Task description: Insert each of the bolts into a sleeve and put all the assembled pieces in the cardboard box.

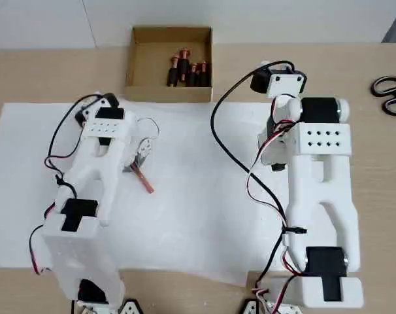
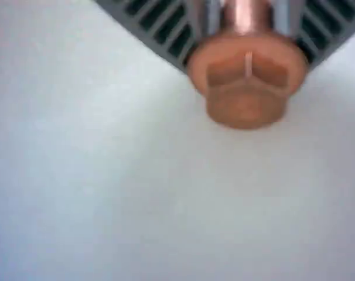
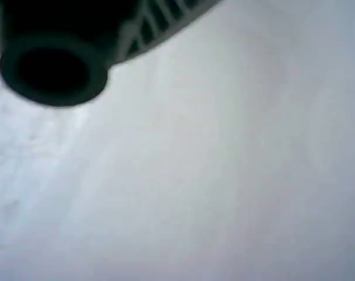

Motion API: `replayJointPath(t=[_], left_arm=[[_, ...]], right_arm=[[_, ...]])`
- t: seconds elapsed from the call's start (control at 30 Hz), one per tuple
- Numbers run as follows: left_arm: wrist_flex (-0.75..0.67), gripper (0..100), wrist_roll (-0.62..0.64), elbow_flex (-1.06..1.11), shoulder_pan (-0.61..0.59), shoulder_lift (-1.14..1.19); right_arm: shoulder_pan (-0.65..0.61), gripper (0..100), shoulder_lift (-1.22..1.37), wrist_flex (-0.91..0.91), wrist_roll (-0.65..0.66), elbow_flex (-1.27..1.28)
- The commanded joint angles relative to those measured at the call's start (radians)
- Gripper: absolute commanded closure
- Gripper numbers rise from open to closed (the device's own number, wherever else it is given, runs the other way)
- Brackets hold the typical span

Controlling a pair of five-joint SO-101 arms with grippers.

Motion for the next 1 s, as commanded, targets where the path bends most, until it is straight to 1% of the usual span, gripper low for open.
replayJointPath(t=[0.0, 0.1, 0.2, 0.3, 0.37, 0.4, 0.53, 0.7, 0.83, 0.97], left_arm=[[0.064, 99, -0.112, -0.127, 0.002, -0.006], [0.153, 99, -0.247, -0.222, -0.003, -0.006], [0.209, 99, -0.453, -0.286, -0.002, -0.006], [0.226, 99, -0.675, -0.314, 0.000, 0.003], [0.222, 99, -0.779, -0.309, 0.000, 0.005], [0.227, 99, -0.802, -0.311, 0.000, 0.003], [0.259, 99, -0.809, -0.348, 0.002, -0.009], [0.420, 99, -0.809, -0.567, 0.020, -0.008], [0.422, 99, -0.806, -0.641, 0.034, -0.023], [0.422, 99, -0.806, -0.602, 0.084, -0.153]], right_arm=[[0.010, 99.5, -0.051, -0.004, 0.002, -0.006], [0.010, 99.5, -0.051, -0.002, 0.002, -0.006], [0.010, 99.5, -0.051, -0.002, 0.002, -0.006], [0.010, 99.5, -0.051, -0.002, 0.002, -0.006], [0.008, 99.5, -0.051, -0.002, 0.002, -0.006], [0.007, 99.5, -0.051, -0.002, 0.002, -0.006], [0.004, 99.5, -0.054, -0.002, 0.006, -0.028], [0.002, 99.5, -0.082, -0.001, 0.009, -0.115], [-0.048, 99.5, -0.225, -0.001, 0.009, -0.124], [-0.119, 99.5, -0.386, -0.002, 0.011, -0.123]])
